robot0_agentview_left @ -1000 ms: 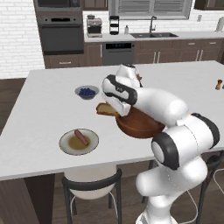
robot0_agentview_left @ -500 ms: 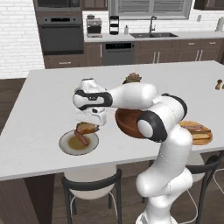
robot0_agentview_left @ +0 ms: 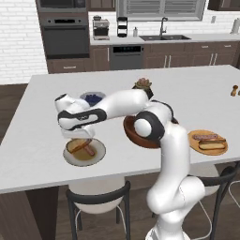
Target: Place one bun and one sausage from the bowl on each plate.
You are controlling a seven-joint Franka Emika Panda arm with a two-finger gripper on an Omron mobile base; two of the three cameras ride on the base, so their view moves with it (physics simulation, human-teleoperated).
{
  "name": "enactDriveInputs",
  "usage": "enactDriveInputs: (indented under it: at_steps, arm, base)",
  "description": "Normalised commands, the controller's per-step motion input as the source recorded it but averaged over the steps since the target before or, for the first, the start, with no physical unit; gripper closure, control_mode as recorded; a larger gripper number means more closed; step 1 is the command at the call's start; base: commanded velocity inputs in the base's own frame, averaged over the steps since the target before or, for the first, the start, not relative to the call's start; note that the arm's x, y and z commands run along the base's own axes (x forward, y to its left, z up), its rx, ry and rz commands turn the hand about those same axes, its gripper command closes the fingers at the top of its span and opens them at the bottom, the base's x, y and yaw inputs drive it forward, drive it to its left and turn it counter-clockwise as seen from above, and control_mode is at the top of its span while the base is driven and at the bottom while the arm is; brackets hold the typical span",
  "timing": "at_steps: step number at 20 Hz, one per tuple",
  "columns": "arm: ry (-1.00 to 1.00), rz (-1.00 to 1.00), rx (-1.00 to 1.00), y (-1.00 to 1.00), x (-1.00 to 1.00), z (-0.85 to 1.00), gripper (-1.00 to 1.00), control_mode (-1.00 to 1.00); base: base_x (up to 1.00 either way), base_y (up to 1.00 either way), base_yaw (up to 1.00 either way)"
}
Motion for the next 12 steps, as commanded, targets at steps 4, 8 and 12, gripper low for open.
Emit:
enactDriveInputs:
  at_steps: [4, 8, 12]
  arm:
    - [-0.08, 0.0, -0.12, 0.13, 0.76, -0.2, 1.0, -1.0]
    - [0.0, 0.03, -0.2, 0.06, 0.17, -0.67, 1.0, -1.0]
    - [-0.04, 0.1, -0.09, -0.04, 0.0, -0.4, -1.0, -1.0]
  base:
    - [0.0, 0.0, 0.0]
    - [0.0, 0.0, 0.0]
    - [0.0, 0.0, 0.0]
